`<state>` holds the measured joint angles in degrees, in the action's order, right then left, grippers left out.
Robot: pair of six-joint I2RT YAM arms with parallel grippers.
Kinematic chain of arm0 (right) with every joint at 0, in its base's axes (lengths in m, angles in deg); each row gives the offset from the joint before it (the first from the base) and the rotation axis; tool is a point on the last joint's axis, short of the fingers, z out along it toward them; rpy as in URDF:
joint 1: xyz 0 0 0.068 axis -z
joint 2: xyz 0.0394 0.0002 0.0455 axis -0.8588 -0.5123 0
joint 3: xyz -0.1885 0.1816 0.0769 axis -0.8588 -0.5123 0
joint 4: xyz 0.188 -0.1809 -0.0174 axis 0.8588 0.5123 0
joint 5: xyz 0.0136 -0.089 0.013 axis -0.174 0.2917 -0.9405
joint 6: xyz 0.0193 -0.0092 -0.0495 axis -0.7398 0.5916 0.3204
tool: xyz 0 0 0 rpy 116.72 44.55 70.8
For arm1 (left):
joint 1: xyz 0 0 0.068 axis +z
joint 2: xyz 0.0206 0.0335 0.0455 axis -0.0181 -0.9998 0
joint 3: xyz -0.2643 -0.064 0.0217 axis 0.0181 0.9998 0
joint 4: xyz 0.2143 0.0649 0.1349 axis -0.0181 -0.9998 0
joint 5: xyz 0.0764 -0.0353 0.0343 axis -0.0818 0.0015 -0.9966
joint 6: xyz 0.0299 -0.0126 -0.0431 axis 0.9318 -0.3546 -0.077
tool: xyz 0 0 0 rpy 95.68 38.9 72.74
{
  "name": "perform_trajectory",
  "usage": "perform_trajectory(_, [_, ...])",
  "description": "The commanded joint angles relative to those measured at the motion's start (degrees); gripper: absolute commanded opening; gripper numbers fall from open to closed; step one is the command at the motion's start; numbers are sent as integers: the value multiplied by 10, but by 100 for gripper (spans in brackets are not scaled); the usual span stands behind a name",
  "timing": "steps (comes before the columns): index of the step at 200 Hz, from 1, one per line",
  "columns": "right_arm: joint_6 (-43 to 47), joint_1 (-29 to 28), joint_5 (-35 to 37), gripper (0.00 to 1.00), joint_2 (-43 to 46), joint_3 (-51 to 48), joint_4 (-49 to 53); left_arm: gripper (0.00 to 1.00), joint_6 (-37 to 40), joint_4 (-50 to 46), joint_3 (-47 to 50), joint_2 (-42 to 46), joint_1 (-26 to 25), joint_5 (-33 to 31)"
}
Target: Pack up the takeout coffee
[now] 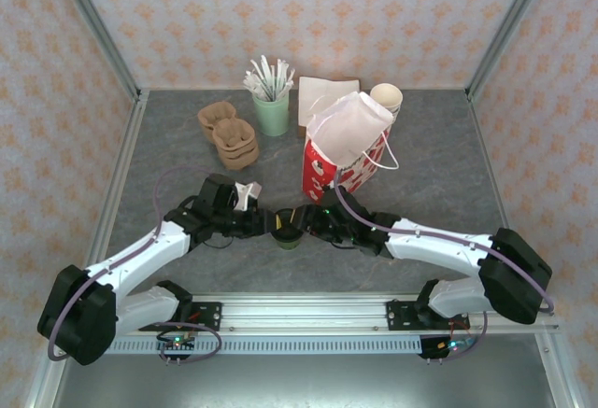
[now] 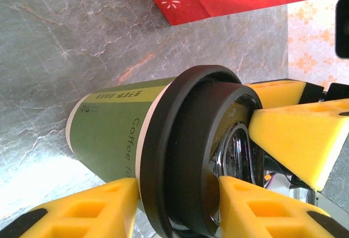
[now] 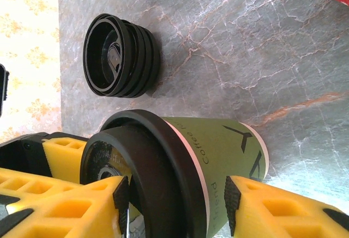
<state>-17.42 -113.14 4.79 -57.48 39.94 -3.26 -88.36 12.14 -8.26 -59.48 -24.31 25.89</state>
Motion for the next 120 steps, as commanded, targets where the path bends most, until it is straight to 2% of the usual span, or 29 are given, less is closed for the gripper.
perform_trajectory(1, [-7,0,2,50,1,-22,11,42,-7,-40,48,-20,-1,-42])
perform_trajectory(24, [-7,0,1,50,4,-21,11,44,-8,-52,41,-8,-1,-45])
perform_trajectory(46, [-3,0,2,51,11,-15,16,53,-1,-80,18,9,-1,-53])
perform_trajectory(78, [2,0,4,53,16,-3,25,60,2,-95,-20,17,-1,-49])
perform_trajectory(120, [5,0,-1,57,24,20,44,64,2,-94,-74,3,-3,-48])
